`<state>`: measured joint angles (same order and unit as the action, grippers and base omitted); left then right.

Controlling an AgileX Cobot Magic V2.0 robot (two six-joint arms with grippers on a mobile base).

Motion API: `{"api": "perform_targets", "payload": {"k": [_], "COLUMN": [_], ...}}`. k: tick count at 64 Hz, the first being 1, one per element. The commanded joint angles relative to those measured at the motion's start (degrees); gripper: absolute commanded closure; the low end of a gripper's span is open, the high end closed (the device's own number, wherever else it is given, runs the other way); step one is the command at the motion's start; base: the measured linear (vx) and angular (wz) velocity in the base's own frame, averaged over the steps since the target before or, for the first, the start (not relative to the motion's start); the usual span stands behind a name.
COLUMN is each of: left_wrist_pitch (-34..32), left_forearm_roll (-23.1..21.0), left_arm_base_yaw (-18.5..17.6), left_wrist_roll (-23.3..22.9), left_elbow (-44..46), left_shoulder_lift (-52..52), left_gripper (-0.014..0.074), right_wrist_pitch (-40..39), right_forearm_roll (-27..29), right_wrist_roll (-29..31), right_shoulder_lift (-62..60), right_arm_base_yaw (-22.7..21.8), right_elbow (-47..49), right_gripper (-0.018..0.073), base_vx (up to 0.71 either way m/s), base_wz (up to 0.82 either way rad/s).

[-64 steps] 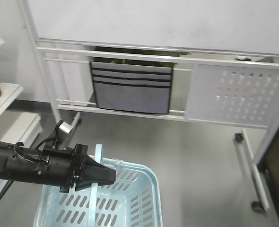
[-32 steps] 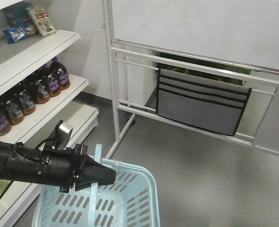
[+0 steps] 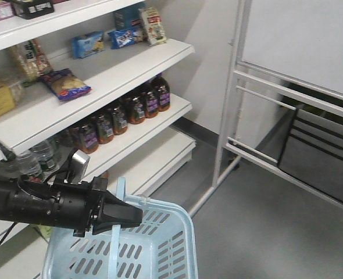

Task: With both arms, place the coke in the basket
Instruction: 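Turn and drive toward the shelf with the red Coca-Cola bottle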

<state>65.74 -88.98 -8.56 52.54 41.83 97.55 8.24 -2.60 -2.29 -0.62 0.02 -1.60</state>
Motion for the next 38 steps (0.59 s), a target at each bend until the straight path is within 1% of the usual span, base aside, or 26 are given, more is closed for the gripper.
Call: {"api": "perform_targets", "payload": {"k": [1,38], "left_wrist_pitch": [4.9,4.9], "left_forearm_roll": [-3.6,-3.6], "left_arm_base_yaw": [-0.2,-0.2], "left_wrist_roll": [0.5,0.5], "left_elbow": [0.9,0.9], "left_shoulder_lift": [-2.6,-2.6], "left_gripper": [0.0603,0.0603], "right_wrist_pitch": [-4.4,-4.4], "right_forearm_roll": [-0.6,-0.6], "right_wrist_roll": [0.2,0.2], "right_shoulder_lift": [-1.0,-1.0], "right_arm_base_yaw": [0.0,0.0], "right_elbow": [-0.7,-0.7], "right_gripper": [0.0568,0.0568], "base_vx": [0.15,0.13], "base_wz": [0.59,0.53]}}
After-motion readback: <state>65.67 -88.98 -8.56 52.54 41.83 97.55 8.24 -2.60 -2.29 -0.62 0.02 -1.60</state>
